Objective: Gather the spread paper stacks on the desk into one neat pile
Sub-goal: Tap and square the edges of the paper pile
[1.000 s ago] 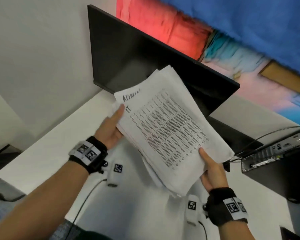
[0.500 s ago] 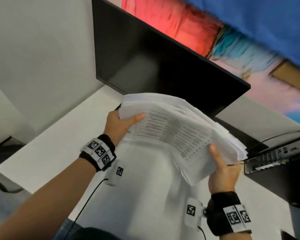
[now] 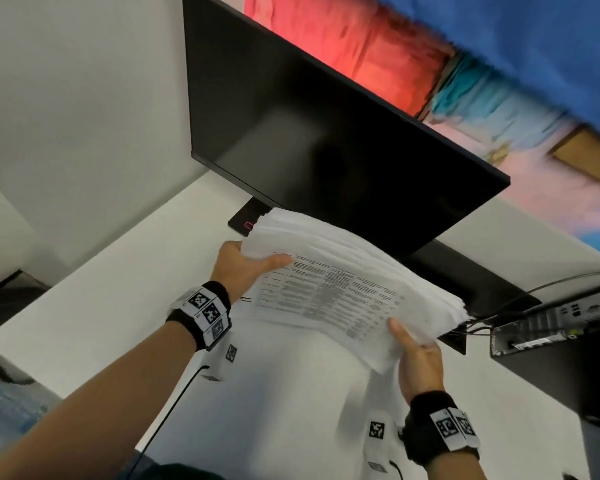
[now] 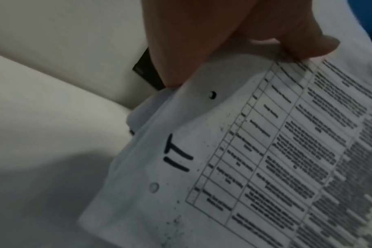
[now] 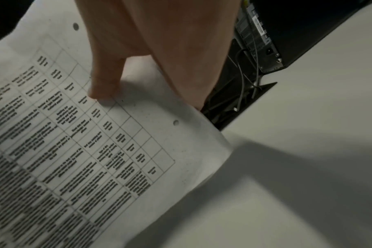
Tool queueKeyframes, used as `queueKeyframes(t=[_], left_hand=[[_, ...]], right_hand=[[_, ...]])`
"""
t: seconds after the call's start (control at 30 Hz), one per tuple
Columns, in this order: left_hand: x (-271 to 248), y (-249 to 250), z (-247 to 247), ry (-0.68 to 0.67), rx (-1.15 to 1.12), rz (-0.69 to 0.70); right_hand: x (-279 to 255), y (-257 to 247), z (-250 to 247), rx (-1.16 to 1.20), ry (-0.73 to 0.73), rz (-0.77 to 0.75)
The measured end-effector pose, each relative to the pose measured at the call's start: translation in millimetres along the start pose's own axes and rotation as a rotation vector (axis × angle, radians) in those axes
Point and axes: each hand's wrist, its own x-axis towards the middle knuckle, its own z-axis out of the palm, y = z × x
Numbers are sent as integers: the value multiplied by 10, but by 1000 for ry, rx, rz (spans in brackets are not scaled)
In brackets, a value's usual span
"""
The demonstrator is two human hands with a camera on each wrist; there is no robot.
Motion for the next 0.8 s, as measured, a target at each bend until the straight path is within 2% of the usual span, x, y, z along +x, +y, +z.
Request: queueKeyframes(t=[0.1,0.17,0.23,0.33,0.53,0.73,0.8], left_hand=[[-42,258,-18,-21,-79,199],[-27,304,-23,-29,-94,264],[0,218,40,-28,-91,228],[-10,61,176,64,-130,143],[-61,-57,88,132,-129,184],[36,-201,34,-14,-42,-19],[22,-237,104,-9,-59,-58]], right_hand=[[25,-230,-154,152,14,-104],[44,-294,-174,171,34,-110],[37,-241,-79,83,27,-88],[-45,-132,148,2,-1,-75],[-71,39,89,-28,132,-76],[137,169,-22,-243,206,78],[151,140,28,-255,200,95]])
